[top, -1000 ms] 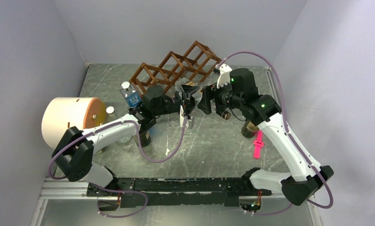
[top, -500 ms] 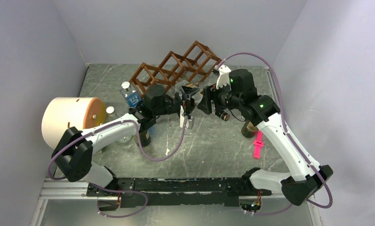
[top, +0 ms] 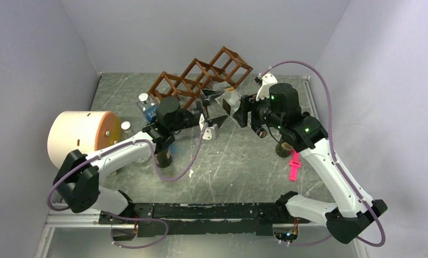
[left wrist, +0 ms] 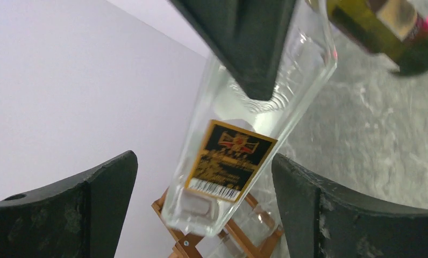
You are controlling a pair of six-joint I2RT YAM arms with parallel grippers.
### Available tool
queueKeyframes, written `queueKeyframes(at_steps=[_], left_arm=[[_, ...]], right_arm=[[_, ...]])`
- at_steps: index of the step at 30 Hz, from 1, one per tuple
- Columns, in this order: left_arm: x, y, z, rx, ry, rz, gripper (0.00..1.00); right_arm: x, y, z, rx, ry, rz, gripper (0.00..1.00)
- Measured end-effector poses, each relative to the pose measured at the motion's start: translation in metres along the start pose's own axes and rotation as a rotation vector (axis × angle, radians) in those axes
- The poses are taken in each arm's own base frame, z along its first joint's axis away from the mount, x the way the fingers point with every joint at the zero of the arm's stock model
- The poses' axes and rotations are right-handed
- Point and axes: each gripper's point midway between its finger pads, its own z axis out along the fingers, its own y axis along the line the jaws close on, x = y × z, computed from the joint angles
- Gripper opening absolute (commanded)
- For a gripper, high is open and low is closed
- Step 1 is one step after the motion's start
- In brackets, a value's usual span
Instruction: Put the wine bottle on the wine rack
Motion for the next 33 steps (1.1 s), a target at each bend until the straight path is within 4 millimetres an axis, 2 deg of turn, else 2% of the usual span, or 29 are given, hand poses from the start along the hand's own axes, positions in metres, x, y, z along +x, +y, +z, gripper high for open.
queueKeyframes(at_steps=[4,7,10,16,18,25,29,33], left_arm=[[-0.023,0.020,-0.010,-0.089,-0.064,-0.073,1.00],[-0.034,0.039,-0.016,-0.175,-0.089,-0.183,0.98],[-0.033,0.057,-0.017,-0.251,-0.060,-0.356,0.96],[-0.036,0.116,-0.024,-0.451,0.012,-0.683,1.00],[-0.034,0.126,-0.029,-0.501,0.035,-0.756,1.00],[-0.010,0.111,-0.052,-0.574,0.209,-0.965,1.00],[-0.014,0.109,-0.065,-0.585,0.246,-1.005,1.00],[-0.028,0.114,-0.085,-0.605,0.247,-1.025,1.00]], right_arm=[[0.001,-0.019,-0.001,0.097,-0.016,0.003,0.00],[0.014,-0.031,0.004,0.157,0.012,0.004,0.00],[0.028,-0.038,0.009,0.183,0.044,0.003,0.00],[0.049,-0.044,0.022,0.195,0.076,0.004,0.00],[0.054,-0.045,0.027,0.192,0.074,0.006,0.00],[0.069,-0.043,0.049,0.162,0.058,0.029,0.00],[0.067,-0.041,0.062,0.143,0.030,0.042,0.00],[0.062,-0.036,0.078,0.118,0.003,0.055,0.00]])
